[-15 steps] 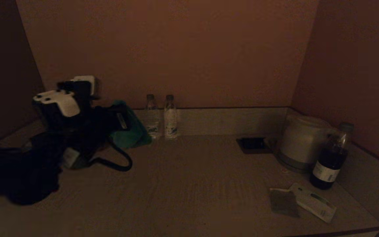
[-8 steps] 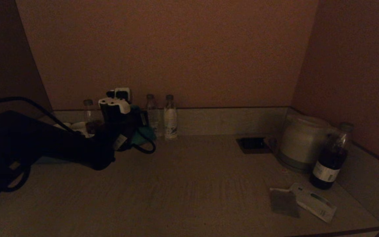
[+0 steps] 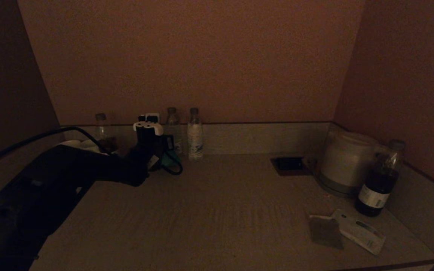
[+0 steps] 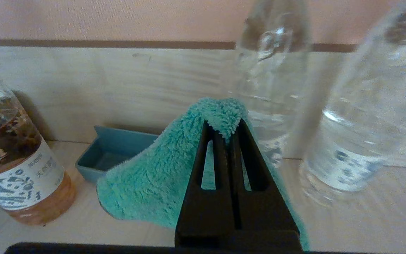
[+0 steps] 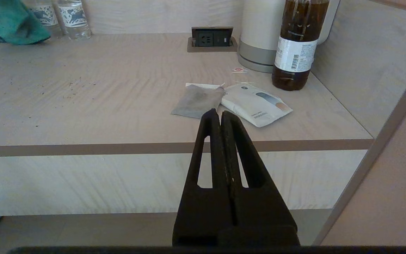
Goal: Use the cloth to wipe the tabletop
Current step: Sweep the stains on the table
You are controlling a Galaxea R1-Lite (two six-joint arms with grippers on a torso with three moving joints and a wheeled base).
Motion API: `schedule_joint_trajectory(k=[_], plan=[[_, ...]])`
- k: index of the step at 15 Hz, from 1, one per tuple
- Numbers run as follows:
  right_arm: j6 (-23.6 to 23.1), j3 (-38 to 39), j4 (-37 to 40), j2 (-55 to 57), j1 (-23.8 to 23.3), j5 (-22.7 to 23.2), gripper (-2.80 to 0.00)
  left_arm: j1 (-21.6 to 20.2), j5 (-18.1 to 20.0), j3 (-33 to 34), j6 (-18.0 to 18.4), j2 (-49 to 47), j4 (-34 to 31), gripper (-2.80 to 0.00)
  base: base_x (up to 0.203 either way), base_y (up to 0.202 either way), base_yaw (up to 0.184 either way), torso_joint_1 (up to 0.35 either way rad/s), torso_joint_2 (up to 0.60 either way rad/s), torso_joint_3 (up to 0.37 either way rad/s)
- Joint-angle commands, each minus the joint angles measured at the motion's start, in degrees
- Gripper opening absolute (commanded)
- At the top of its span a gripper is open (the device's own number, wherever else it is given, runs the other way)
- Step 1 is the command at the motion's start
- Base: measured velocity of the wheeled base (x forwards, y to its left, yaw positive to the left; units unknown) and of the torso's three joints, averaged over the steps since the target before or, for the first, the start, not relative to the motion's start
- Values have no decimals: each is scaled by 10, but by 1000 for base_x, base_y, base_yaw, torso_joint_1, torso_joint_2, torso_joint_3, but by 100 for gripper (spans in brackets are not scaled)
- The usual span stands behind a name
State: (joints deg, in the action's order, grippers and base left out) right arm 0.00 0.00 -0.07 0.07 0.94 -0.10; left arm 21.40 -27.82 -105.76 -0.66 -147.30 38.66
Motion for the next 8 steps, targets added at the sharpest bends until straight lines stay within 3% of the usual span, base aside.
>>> schedule_joint_trajectory(k=[1, 8], plan=[[0, 0, 0, 0, 0, 0, -280, -1, -6, -40, 0, -36, -14, -280, 0, 0, 0, 0, 0, 0], [0, 0, 0, 0, 0, 0, -280, 2, -12, -32, -7, -50, -108, -280, 0, 0, 0, 0, 0, 0]])
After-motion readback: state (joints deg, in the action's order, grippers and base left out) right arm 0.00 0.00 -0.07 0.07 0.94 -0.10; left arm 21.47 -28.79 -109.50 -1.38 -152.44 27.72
